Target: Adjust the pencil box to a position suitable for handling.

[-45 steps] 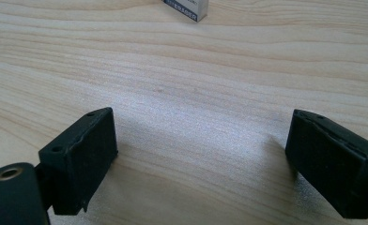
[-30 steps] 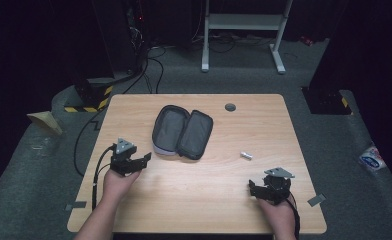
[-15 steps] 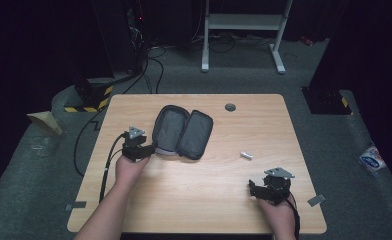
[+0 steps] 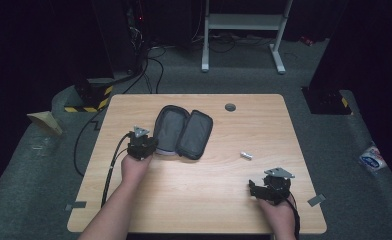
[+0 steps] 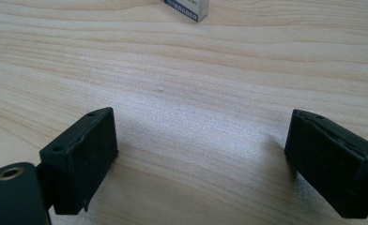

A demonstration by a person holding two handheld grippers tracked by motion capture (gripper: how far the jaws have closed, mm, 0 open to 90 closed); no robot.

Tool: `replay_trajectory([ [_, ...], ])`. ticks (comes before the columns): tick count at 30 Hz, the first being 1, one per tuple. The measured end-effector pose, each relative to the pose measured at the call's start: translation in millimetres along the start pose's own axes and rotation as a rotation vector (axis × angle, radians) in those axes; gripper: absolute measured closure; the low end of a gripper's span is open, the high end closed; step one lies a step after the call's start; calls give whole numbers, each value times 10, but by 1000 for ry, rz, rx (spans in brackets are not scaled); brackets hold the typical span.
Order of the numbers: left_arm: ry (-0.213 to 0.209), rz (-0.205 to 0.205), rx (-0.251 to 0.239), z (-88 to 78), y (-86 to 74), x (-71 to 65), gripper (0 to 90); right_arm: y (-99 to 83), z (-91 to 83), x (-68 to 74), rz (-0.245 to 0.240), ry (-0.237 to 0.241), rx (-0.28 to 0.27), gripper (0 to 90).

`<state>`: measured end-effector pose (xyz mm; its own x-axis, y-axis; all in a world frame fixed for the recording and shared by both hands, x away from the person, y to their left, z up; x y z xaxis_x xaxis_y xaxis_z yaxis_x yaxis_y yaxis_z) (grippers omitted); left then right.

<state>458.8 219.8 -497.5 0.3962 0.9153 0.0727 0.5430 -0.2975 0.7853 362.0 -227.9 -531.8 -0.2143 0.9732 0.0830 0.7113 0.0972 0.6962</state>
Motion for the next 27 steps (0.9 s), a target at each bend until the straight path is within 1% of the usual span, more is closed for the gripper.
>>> replay_trajectory([
  [2, 1, 4, -2, -13, -13, -5, 762, 0, 0, 0, 0, 0, 0, 92],
  [4, -1, 12, -17, -54, -53, -23, 784, 0, 0, 0, 0, 0, 0, 92],
  [9, -9, 22, -23, -85, -91, -64, 821, -3, -2, 4, 3, -2, 0, 96],
  [10, -13, 32, -26, -93, -97, -90, 824, -3, -3, 3, 2, -2, -1, 96],
  [12, -16, 37, -26, -99, -98, -101, 834, -3, -2, 3, 2, -2, -1, 96],
  [13, -22, 48, -30, -116, -100, -137, 847, -3, -3, 3, 2, -2, -1, 96],
  [14, -22, 48, -30, -116, -100, -137, 849, -3, -3, 3, 2, -2, -1, 96],
  [16, -29, 67, -34, -148, -104, -197, 850, -2, -3, 3, 2, -2, -1, 96],
  [17, -31, 67, -37, -155, -105, -221, 850, -2, -2, 3, 2, -2, -1, 96],
  [20, -36, 88, -35, -177, -111, -281, 851, -2, -2, 3, 2, -2, -1, 96],
  [22, -40, 84, -37, -187, -116, -306, 851, -2, -3, 3, 2, -2, -1, 96],
  [23, -41, 100, -40, -212, -126, -347, 859, -3, -3, 3, 2, -2, -1, 96],
  [24, -41, 100, -40, -212, -126, -347, 859, -3, -3, 3, 2, -2, -1, 96],
  [25, -45, 111, -44, -234, -138, -396, 860, -3, -3, 3, 2, -2, -1, 96],
  [26, -45, 111, -44, -234, -138, -396, 860, -3, -3, 3, 2, -2, -1, 96],
  [27, -49, 121, -46, -257, -152, -438, 860, -3, -3, 4, 2, -2, -1, 96],
])
Point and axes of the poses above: each handheld gripper's, and its own axes: z roughly forward along the jaws, y roughly out of its top, x roughly to its left, the point moved 1 cm from there along z, roughly forward along the jaws, and after that the axes turned 8 degrees about z, right-handed, at the moved point
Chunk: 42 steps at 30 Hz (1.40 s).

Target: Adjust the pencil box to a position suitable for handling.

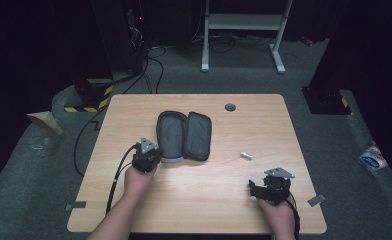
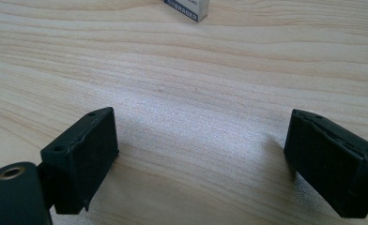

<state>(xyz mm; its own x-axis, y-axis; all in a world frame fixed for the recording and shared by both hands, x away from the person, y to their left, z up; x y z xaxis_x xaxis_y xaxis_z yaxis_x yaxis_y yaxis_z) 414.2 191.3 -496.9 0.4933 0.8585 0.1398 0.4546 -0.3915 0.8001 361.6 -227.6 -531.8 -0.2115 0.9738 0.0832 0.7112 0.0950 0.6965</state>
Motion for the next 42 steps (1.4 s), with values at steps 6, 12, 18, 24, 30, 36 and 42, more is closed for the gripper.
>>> replay_trajectory([
  [6, -26, 12, -19, -46, -33, -159, 858, 0, 0, 0, 0, 0, 0, 96],
  [12, -54, 30, -33, -107, -73, -343, 853, -1, -1, 3, 2, 0, 0, 98],
  [18, -87, 54, -58, -166, -77, -549, 856, -1, -1, 2, 2, 0, 0, 98],
  [24, -109, 64, -83, -205, -60, -681, 866, -1, -1, 2, 2, 0, 0, 98],
  [30, -96, 49, -115, -290, -46, -604, 808, -1, -4, 3, 0, 1, -1, 122],
  [36, -35, 58, -128, -482, -117, -271, 708, -18, -76, 73, -35, 17, -47, 214],
  [42, 63, 53, -37, -578, -439, 221, 622, 96, -189, 432, -20, 108, -121, 216],
])
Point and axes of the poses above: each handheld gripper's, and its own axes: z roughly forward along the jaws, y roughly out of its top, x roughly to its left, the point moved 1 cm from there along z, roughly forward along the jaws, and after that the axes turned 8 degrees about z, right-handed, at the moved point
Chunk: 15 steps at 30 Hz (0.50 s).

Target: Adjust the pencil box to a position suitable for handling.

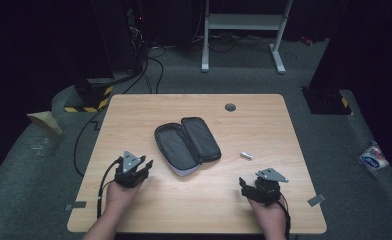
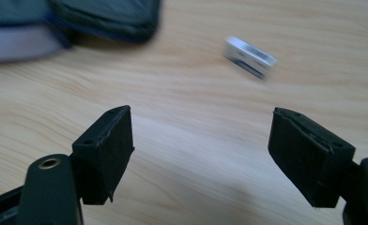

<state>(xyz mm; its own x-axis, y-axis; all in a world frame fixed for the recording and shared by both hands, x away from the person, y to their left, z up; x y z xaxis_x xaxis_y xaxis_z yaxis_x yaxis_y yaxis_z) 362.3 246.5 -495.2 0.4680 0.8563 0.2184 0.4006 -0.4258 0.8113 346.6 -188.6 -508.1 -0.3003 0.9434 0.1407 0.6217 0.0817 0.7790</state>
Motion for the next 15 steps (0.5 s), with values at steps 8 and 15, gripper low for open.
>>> replay_trajectory([
  [8, 39, -16, 76, 24, -355, 246, 534, 294, 330, 760, -9, 61, -15, 194],
  [15, -26, -11, 115, 118, -433, 259, 507, 564, 702, 1170, -6, 83, 9, 173],
])
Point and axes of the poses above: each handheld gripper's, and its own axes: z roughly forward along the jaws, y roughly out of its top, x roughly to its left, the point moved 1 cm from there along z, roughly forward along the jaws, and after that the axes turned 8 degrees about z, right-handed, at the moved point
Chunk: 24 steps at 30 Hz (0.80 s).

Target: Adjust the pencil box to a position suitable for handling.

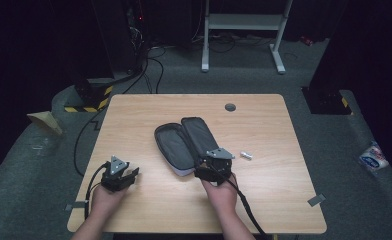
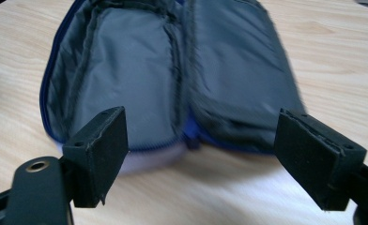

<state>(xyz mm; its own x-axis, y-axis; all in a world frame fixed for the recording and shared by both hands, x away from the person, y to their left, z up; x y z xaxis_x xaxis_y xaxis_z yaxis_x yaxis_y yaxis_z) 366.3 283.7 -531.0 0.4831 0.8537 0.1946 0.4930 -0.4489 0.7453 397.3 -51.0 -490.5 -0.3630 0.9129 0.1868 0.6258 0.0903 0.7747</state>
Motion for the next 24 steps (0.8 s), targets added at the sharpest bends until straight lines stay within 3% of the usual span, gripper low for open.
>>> replay_trajectory([
  [3, -25, -37, 5, 16, -9, 38, 483, 43, 125, 84, -5, -14, 16, 168],
  [10, -44, -43, 13, 22, -19, 46, 468, -32, 206, 75, -21, -57, 64, 166],
  [20, -33, -55, 8, 12, -29, 26, 492, -142, 14, -306, 1, -93, 67, 207],
  [21, -27, -38, 9, 3, -20, 9, 498, -144, -37, -408, 3, -103, 63, 232],
  [24, -51, -57, -28, -3, 20, -46, 565, -131, -144, -526, 7, -114, 35, 303],
])
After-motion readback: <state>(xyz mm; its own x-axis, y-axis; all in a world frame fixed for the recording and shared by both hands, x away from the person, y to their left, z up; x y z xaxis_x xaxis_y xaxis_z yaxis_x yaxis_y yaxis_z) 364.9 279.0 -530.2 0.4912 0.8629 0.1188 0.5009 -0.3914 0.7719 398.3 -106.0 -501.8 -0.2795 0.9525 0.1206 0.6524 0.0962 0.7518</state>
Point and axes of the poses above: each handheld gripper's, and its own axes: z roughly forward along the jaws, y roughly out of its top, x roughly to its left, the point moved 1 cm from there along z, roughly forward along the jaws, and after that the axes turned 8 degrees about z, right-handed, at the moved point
